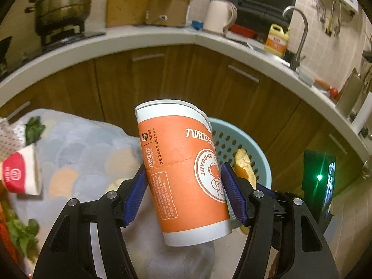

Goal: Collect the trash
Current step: 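Open both tools to drop the cup and bread into the basket, then grasp the clear plastic bag with the left tool while the right tool approaches the snack bag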

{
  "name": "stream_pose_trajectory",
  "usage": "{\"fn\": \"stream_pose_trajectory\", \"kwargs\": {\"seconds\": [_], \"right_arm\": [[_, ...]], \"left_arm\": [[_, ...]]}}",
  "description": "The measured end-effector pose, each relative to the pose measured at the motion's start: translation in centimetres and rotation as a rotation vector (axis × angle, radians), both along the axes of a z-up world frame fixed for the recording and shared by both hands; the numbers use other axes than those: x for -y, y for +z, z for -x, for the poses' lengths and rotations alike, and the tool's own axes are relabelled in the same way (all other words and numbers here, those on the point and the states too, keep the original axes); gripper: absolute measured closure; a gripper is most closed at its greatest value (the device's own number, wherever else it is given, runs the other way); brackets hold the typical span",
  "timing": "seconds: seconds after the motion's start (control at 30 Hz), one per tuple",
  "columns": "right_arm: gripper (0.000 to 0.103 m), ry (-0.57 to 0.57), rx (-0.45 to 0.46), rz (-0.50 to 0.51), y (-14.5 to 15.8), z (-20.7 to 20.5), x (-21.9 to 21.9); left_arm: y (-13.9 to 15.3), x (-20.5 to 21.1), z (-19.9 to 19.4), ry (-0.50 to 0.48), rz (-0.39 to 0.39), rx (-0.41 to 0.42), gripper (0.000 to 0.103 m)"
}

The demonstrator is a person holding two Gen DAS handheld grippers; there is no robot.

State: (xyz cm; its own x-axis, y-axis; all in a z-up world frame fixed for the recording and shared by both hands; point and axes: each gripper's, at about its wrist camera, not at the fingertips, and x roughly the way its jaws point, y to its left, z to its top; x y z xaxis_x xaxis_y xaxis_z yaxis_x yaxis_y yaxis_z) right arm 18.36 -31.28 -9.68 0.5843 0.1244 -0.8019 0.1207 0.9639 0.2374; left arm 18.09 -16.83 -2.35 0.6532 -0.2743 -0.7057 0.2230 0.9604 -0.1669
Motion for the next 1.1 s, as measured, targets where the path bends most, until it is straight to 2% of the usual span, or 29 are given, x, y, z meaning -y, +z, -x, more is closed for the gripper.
{"fn": "stream_pose_trajectory", "kwargs": {"seconds": [0.1,0.17,0.3,0.6,0.87,0.97,1.1], "right_arm": [[0.06,-0.008,-0.021,-0.034,-0.8,-0.2,0.7],[0.054,-0.019,-0.021,-0.043,-1.1,0.1,1.3],[0.054,-0.025,0.006,-0.05,-0.5,0.9,1.7],[0.054,-0.01,0.067,-0.042,2.6,2.5,0.4],[0.054,0.122,0.164,-0.043,7.3,5.1,-5.3],[0.054,0.2,0.2,-0.061,8.3,6.2,-8.5],[0.054,0.291,0.25,-0.057,8.7,8.0,-13.5]], "left_arm": [[-1.3,0.5,-0.7,-0.012,-0.015,-0.044,0.037],[-1.9,0.7,-0.8,-0.004,-0.042,-0.045,0.035],[-2.7,0.4,-0.6,0.006,-0.075,-0.044,0.035],[-0.3,-1.7,2.5,0.036,-0.037,0.019,0.035],[4.0,-5.3,7.8,0.089,-0.024,0.133,0.035],[5.3,-7.6,10.5,0.151,-0.06,0.196,0.034],[6.0,-10.8,13.5,0.232,-0.08,0.232,0.034]]}}
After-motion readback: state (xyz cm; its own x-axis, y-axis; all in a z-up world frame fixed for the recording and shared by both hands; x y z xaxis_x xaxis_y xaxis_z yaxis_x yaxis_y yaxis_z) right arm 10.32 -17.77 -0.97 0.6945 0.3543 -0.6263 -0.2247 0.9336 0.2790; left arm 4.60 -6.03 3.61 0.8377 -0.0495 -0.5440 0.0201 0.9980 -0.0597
